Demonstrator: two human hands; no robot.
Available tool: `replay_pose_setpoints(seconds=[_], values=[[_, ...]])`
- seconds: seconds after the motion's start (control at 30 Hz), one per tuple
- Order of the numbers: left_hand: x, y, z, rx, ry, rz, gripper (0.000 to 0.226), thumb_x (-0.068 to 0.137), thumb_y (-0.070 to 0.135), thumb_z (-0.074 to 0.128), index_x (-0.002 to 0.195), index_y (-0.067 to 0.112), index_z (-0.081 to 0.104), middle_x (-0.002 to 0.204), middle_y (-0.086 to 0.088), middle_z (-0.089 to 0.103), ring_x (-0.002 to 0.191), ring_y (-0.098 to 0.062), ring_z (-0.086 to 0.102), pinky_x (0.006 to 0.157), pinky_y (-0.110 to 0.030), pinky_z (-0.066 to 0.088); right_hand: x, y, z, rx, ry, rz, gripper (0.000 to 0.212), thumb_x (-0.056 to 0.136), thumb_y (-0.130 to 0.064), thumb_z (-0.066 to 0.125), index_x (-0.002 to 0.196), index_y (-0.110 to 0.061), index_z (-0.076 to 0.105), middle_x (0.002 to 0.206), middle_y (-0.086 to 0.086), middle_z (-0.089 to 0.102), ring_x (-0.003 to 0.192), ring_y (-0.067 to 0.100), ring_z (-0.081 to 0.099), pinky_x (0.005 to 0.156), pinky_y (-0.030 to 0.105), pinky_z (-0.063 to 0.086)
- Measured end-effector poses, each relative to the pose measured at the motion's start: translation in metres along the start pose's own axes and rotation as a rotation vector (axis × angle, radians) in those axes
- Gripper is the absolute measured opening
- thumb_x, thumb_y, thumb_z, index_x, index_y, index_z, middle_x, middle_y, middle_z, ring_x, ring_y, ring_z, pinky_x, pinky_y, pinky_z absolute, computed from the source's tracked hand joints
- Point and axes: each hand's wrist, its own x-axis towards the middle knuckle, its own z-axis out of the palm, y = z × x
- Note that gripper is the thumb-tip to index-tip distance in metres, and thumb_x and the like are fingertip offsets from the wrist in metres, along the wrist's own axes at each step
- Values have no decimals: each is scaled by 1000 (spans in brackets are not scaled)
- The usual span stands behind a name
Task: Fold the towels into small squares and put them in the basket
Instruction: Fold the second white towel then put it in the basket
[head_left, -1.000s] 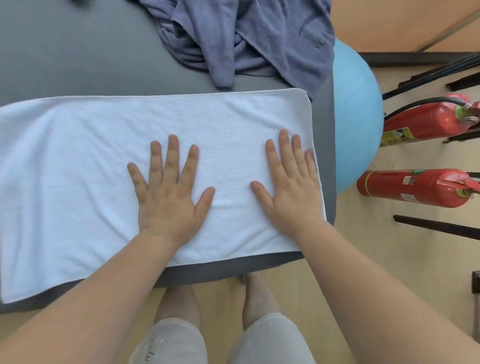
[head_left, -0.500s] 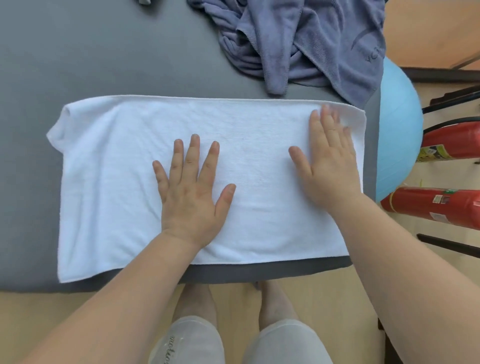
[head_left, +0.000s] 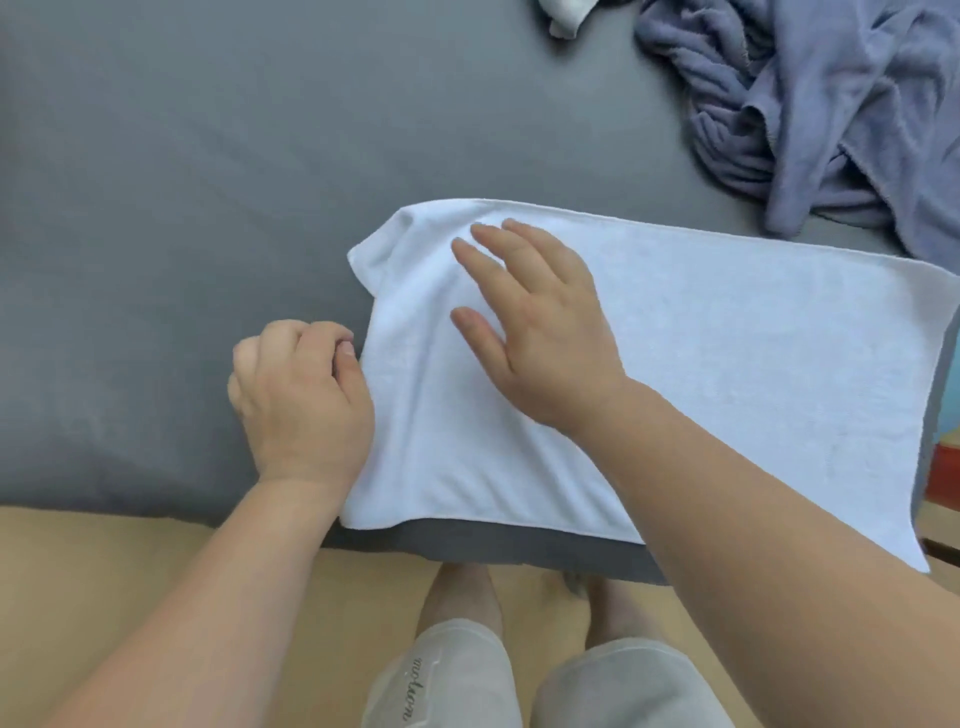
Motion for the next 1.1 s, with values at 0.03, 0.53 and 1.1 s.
replay_pose_setpoints(seconds=[0.03, 0.53, 1.1], values=[[1, -9, -3, 4, -34, -26, 11, 93, 19, 55, 93, 15, 66, 94, -4, 60, 89, -29, 43, 79, -38, 36, 15, -12, 6, -9, -12, -46, 41, 99, -33, 52, 132, -11, 64, 136, 9, 62, 130, 34, 52, 106, 49, 41], [-41, -35, -10, -141, -419, -17, 38, 86, 30, 65, 62, 16, 39, 60, 4, 42, 63, -22, 44, 53, -35, 38, 109, -52, 54, -345, -448, 2, 24, 91, -45, 60, 105, -25, 60, 96, -3, 56, 94, 25, 46, 75, 35, 31], [-23, -29, -35, -521, -391, -465, 45, 81, 29, 77, 111, 38, 45, 72, -4, 63, 69, -9, 60, 61, -29, 48, 111, -47, 43, 713, -149, 658, 16, 82, -29, 76, 78, -15, 68, 72, 2, 69, 64, 13, 61, 63, 40, 58]])
